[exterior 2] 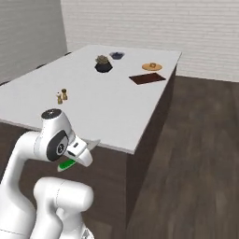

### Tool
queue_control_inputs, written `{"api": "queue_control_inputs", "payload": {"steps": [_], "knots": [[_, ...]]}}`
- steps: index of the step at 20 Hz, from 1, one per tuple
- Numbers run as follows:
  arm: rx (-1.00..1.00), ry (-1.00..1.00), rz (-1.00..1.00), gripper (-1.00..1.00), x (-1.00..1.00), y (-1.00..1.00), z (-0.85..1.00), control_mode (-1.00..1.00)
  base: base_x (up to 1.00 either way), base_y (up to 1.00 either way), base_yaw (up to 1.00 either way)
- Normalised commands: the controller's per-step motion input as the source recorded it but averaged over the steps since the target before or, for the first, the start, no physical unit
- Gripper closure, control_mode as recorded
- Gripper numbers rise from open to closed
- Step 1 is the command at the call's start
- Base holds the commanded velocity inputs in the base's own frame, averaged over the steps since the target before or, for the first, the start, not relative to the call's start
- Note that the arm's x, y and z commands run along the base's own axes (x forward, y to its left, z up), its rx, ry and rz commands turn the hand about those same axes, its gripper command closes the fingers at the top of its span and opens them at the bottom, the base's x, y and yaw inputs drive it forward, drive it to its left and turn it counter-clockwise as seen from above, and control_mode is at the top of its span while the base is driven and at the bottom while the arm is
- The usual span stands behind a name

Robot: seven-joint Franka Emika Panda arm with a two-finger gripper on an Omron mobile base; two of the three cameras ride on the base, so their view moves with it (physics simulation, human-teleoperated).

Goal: Pick up the knife from the drawer and place it on the cutting board. Then place the meat from the plate to the cutting board.

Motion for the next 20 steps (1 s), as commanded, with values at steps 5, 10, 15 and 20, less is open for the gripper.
{"api": "queue_control_inputs", "payload": {"steps": [5,10,15,20], "knots": [[0.00,0.00,0.00,1.00,0.00,0.00,0.00,1.00,0.08,-1.00,-0.58],[0.00,0.00,0.00,1.00,0.00,0.00,0.00,1.00,0.43,-0.94,-0.47],[0.00,0.00,0.00,1.00,0.00,0.00,0.00,1.00,0.98,-0.87,-0.15],[0.00,0.00,0.00,1.00,0.00,0.00,0.00,1.00,1.00,-0.70,0.06]]}}
